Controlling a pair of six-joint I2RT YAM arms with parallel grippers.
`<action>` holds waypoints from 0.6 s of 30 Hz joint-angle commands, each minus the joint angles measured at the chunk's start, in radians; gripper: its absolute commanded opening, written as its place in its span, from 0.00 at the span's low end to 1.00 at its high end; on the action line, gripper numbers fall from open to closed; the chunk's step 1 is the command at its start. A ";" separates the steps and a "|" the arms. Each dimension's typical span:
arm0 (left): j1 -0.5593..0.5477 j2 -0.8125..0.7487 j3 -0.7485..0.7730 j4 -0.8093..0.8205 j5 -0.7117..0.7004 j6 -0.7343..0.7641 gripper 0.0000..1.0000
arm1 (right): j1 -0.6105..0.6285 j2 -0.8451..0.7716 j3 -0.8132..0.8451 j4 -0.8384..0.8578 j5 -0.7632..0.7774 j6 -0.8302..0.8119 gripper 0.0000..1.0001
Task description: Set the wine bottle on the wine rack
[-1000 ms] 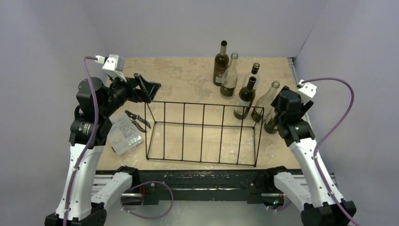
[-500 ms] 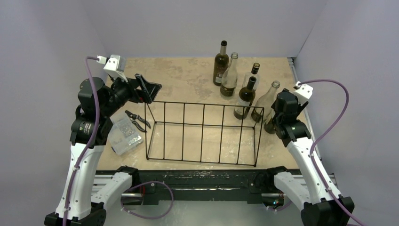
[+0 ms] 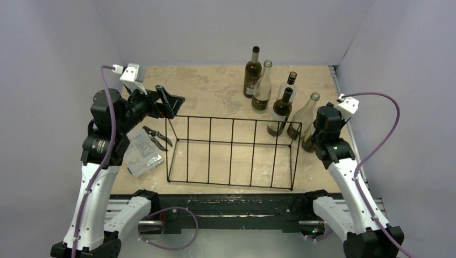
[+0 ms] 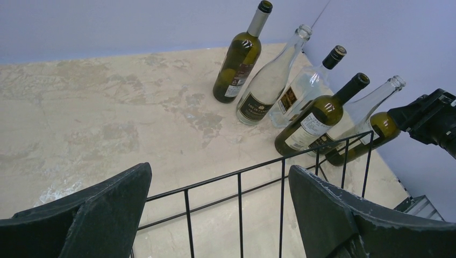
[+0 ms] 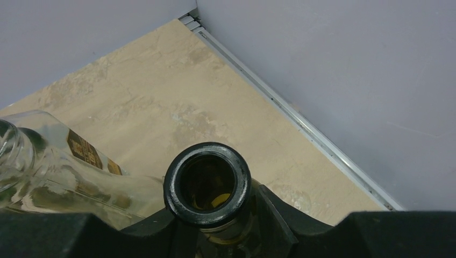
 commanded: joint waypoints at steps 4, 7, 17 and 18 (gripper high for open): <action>-0.007 -0.005 -0.001 0.020 -0.008 0.018 1.00 | 0.000 -0.025 -0.001 0.021 0.013 0.004 0.36; -0.007 -0.003 -0.001 0.019 -0.008 0.018 1.00 | 0.000 -0.029 -0.003 0.022 0.013 0.003 0.32; -0.007 0.003 -0.002 0.019 -0.006 0.018 1.00 | 0.001 -0.032 0.029 -0.001 0.014 -0.009 0.15; -0.007 0.004 -0.003 0.020 -0.006 0.018 1.00 | 0.001 -0.033 0.040 -0.010 0.015 -0.011 0.11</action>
